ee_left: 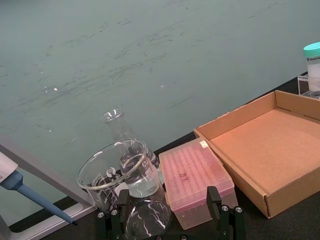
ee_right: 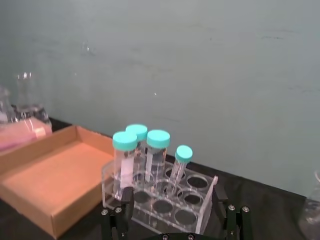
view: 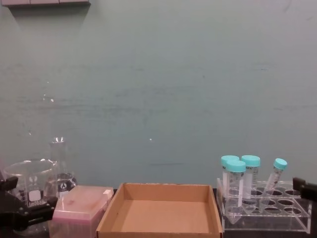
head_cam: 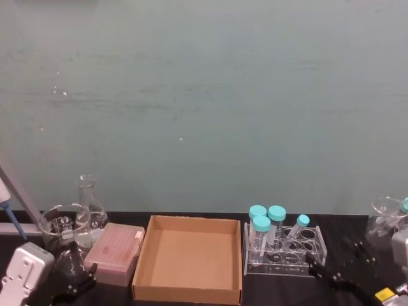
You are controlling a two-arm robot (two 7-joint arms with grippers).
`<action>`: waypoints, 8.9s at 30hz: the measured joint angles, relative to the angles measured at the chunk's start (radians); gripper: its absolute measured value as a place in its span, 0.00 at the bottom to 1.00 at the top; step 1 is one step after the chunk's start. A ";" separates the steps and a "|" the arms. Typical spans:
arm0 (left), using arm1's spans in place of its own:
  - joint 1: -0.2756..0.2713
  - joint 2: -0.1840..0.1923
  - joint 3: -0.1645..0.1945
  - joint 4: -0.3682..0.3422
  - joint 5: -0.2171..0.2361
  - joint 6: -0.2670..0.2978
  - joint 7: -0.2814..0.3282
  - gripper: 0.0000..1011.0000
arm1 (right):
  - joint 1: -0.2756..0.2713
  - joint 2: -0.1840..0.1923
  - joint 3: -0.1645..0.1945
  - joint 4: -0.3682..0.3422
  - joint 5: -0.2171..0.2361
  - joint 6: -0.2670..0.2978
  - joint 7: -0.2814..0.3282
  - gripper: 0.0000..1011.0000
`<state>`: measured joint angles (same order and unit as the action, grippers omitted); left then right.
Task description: Use the right hand to move the test tube from the test tube rack into the box.
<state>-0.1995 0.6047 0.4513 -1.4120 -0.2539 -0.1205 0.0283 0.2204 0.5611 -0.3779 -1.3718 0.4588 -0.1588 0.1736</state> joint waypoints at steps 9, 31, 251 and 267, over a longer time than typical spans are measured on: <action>0.000 0.000 0.000 0.000 0.000 0.000 0.000 0.99 | 0.082 -0.068 0.024 0.074 0.012 0.021 0.011 0.99; 0.000 0.000 0.000 0.000 0.000 0.000 0.000 0.99 | 0.233 -0.200 0.017 0.267 -0.041 0.099 0.025 0.99; 0.000 0.000 0.000 0.000 0.000 0.000 0.000 0.99 | 0.133 -0.344 0.316 0.081 -0.186 0.099 0.120 0.26; 0.000 0.000 0.000 0.000 0.000 0.000 0.000 0.99 | 0.228 -0.340 0.239 -0.082 -0.099 0.231 0.169 0.26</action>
<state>-0.1995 0.6047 0.4514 -1.4119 -0.2539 -0.1205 0.0283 0.4485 0.2216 -0.1389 -1.4534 0.3603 0.0721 0.3426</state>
